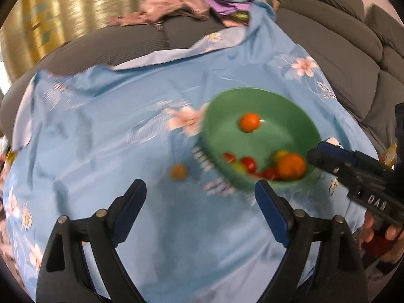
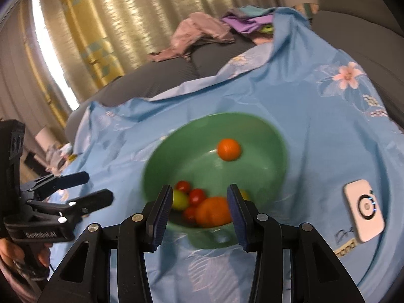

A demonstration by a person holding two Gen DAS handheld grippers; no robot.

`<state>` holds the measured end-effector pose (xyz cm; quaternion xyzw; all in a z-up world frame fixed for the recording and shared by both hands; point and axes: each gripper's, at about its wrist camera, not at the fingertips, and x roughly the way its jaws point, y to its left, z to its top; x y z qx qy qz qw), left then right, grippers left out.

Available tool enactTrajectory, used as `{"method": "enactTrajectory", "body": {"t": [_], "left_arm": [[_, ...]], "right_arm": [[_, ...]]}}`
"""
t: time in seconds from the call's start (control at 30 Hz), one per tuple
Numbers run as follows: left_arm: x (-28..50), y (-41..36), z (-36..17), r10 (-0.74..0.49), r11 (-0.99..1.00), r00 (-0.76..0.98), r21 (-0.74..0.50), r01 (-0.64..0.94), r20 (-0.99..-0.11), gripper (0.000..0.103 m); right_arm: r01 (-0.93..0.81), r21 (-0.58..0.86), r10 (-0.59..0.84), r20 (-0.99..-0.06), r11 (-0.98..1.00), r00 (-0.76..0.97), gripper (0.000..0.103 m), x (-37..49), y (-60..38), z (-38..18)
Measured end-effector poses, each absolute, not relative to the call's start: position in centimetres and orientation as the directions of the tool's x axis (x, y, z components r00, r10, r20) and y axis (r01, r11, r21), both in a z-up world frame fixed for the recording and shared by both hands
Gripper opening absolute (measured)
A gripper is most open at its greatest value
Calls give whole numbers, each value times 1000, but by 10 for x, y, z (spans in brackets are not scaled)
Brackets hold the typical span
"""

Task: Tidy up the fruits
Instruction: 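Open both tools to drop the oranges into the bowl, then move both open tools away from the bowl toward the small kumquats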

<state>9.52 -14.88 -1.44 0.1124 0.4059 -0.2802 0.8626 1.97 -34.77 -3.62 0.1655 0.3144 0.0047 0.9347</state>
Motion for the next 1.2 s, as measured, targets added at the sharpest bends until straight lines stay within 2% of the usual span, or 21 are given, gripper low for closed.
{"method": "enactTrajectory", "body": {"t": [0.23, 0.43, 0.6, 0.77, 1.0, 1.13, 1.2], "left_arm": [[62, -37, -24, -387, 885, 565, -120, 451, -729, 88], [47, 24, -46, -353, 921, 573, -166, 353, -740, 88], [68, 25, -49, -403, 901, 557, -209, 380, -726, 87], [103, 6, -62, -419, 880, 520, -193, 433, -744, 87], [147, -6, -96, -314, 906, 475, -110, 409, -822, 87], [150, -7, -103, -311, 899, 450, -107, 424, -837, 86], [146, -6, -98, -366, 878, 435, -152, 453, -823, 80]], "right_arm": [[-61, 303, 232, -571, 951, 787, 45, 21, -298, -33], [-160, 294, 313, -606, 942, 731, 45, 34, -249, -44], [-203, 283, 342, -644, 937, 684, 45, 47, -218, -51], [-219, 257, 337, -668, 941, 664, 46, 54, -206, -55], [-206, 255, 327, -689, 945, 646, 45, 67, -206, -66], [-195, 262, 325, -692, 945, 645, 45, 73, -210, -70], [-190, 265, 324, -693, 945, 644, 45, 75, -212, -72]]}}
